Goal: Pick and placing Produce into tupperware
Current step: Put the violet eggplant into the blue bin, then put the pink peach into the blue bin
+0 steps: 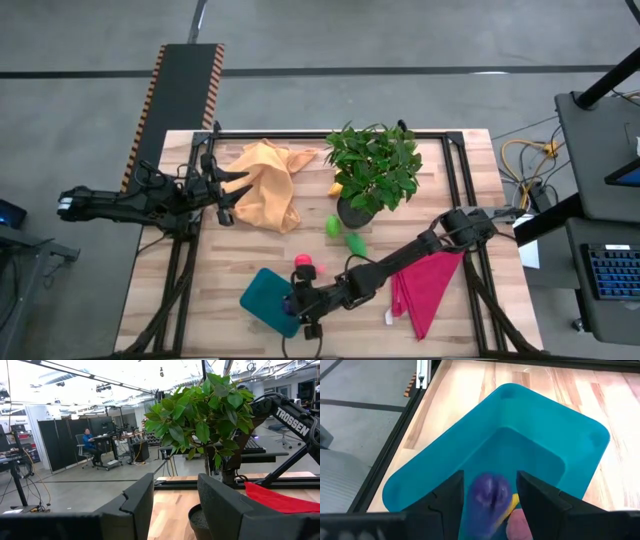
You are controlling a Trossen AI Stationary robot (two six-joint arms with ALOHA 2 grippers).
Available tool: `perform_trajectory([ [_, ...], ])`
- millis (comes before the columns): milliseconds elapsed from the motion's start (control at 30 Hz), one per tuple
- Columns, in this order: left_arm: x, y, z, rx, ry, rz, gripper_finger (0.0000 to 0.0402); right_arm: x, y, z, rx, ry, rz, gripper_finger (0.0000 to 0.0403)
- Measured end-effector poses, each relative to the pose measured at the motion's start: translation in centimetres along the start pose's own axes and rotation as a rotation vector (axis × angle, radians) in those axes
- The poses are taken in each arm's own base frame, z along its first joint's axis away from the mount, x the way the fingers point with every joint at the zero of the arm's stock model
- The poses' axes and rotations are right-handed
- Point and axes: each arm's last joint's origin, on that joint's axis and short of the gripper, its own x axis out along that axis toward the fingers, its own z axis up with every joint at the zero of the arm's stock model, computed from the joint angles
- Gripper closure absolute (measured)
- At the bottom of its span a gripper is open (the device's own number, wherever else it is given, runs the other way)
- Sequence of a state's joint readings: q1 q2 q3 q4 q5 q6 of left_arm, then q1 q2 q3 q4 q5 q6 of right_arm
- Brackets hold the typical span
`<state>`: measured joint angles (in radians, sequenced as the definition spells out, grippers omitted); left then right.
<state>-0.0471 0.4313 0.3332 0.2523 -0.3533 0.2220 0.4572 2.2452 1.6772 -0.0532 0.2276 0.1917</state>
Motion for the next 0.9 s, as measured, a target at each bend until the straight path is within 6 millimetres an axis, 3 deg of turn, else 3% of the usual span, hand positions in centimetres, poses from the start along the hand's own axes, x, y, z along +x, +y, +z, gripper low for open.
perform_trajectory([
  [500,0.0,0.0,0.0,0.0,0.0,0.0,0.0262,-0.4,-0.6,0.6,-0.048,-0.018,-0.046,0.025],
  [667,0.0,0.0,0.0,0.0,0.0,0.0,0.0262,-2.6,-1.5,3.0,-0.04,-0.074,-0.073,0.026],
  [900,0.0,0.0,0.0,0.0,0.001,0.0,0.0262,-7.4,-1.3,4.1,-0.081,0.041,-0.106,0.0282],
])
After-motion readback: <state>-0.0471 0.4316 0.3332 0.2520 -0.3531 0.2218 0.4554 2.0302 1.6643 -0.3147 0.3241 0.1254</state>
